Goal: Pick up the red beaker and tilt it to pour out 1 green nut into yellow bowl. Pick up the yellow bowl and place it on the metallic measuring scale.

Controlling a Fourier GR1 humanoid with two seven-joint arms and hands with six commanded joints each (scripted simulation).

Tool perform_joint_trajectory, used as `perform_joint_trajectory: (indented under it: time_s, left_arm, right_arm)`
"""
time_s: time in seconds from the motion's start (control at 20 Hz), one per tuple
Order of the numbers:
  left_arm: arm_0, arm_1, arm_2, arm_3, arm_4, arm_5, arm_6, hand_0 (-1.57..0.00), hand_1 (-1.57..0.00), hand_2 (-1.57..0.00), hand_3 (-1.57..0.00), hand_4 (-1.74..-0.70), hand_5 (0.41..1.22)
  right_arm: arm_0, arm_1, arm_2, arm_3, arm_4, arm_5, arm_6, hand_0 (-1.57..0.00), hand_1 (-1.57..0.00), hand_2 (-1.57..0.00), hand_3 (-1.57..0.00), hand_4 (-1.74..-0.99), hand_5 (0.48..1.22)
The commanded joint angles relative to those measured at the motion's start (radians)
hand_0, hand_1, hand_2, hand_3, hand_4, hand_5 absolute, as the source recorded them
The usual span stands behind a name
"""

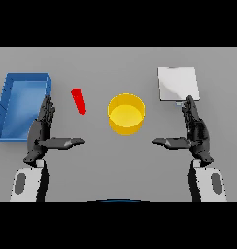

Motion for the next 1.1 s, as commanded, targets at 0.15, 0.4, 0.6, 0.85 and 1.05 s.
perform_joint_trajectory:
  time_s: [0.15,0.4,0.6,0.85,1.05]
  left_arm:
    - [0.0,0.001,0.0,0.0,0.001,0.0,0.0,0.0,0.0,0.0,0.0,-1.15,0.599]
    - [0.062,0.055,-0.062,-0.09,-0.079,-0.018,0.004,0.0,0.0,0.0,0.0,-1.16,0.599]
    - [0.096,0.074,-0.088,-0.138,-0.104,-0.03,0.03,0.0,0.0,0.0,0.0,-1.16,0.602]
    - [0.048,0.06,-0.105,-0.066,-0.148,-0.016,0.051,0.0,0.0,0.0,0.0,-1.17,0.605]
    - [-0.066,0.043,-0.096,0.081,-0.187,0.015,0.012,0.0,0.0,0.0,0.0,-1.22,0.626]
  right_arm:
    - [-0.001,0.007,0.006,0.0,0.006,-0.005,0.001,0.0,0.0,0.0,0.0,-1.167,0.599]
    - [0.076,-0.05,0.107,-0.073,0.25,-0.084,-0.105,0.0,0.0,0.0,0.0,-1.162,0.594]
    - [0.11,-0.05,0.131,-0.099,0.302,-0.102,-0.075,0.0,0.0,0.0,0.0,-1.173,0.593]
    - [0.107,-0.048,0.126,-0.131,0.253,-0.069,-0.08,0.0,0.0,0.0,0.0,-1.224,0.611]
    - [0.1,-0.056,0.12,-0.117,0.256,-0.068,-0.082,0.0,0.0,0.0,0.0,-1.256,0.631]
